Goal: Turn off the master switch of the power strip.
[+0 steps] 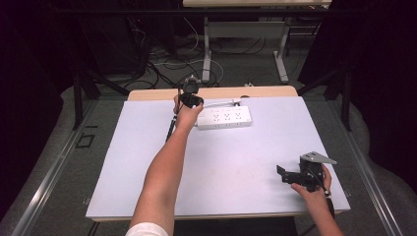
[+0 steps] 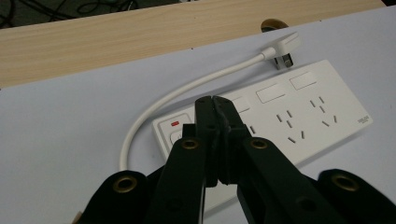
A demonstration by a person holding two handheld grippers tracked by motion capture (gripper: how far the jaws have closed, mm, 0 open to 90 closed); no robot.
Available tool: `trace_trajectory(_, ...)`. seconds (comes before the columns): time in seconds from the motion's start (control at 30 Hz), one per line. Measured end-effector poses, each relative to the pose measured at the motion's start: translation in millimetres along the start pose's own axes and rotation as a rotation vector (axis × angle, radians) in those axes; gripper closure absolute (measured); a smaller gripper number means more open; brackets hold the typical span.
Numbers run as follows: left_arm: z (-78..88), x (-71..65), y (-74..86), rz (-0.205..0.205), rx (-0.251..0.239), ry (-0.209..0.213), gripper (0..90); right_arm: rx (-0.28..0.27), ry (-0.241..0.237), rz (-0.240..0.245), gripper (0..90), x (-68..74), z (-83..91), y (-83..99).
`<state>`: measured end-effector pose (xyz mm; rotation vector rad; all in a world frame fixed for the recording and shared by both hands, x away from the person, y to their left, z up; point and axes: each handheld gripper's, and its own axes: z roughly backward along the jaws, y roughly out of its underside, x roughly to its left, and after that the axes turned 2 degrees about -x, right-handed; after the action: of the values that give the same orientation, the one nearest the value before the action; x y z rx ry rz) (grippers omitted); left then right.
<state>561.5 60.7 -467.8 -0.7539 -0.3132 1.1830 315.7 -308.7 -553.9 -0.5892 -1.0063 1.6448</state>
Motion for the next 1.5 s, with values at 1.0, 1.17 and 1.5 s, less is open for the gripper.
trace_trajectory(1.0, -39.4, 11.5, 26.0, 0.063, 0.050, -0.022, 90.0, 0.003, -0.008, 0.022, 1.9, 2.1, -1.5, 0.6)
trace_trajectory(1.17, -44.9, 13.7, 27.7, 0.074, 0.057, -0.033, 90.0, 0.002, -0.008, 0.016, 2.0, 1.8, -1.1, 0.6)
trace_trajectory(1.5, -48.9, 14.8, 24.2, 0.065, 0.047, -0.044, 90.0, 0.002, -0.009, 0.019, 2.3, 3.4, -0.8, 0.8)
